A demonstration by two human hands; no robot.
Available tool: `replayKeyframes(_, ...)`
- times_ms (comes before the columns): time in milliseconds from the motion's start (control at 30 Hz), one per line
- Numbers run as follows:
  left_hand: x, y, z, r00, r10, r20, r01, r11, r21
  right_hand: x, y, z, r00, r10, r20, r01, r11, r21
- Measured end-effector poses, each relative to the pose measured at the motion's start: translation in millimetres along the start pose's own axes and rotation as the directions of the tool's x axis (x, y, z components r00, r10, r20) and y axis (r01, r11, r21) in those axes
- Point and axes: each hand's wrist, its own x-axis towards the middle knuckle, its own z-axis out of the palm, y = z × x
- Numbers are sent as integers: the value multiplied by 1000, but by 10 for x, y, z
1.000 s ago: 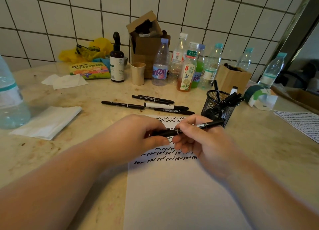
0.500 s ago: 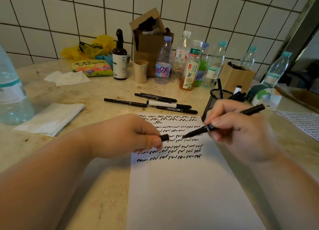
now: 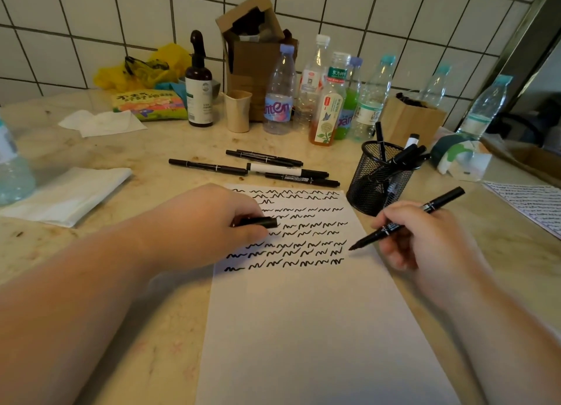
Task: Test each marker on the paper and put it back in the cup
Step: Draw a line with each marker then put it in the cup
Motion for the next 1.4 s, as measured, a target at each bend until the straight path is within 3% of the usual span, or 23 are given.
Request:
replayKeyframes(200,31,-17,49,998,-23,64,21,999,36,19,62,22,1000,-21,16,22,997,-70)
replayKeyframes(767,46,-24,73,998,-43,36,41,998,44,30,106,22,995,-89,47,98,971,-218)
replayKeyframes(1233,28,-16,63,999,-36,40,35,999,27,31,92,-9,997,-69,-25,61,973,-221)
replayKeyframes(1400,18,-3,61,1000,-16,-5,16,1000,-22,18,68,-14,991,-101,-88,90,989,-116)
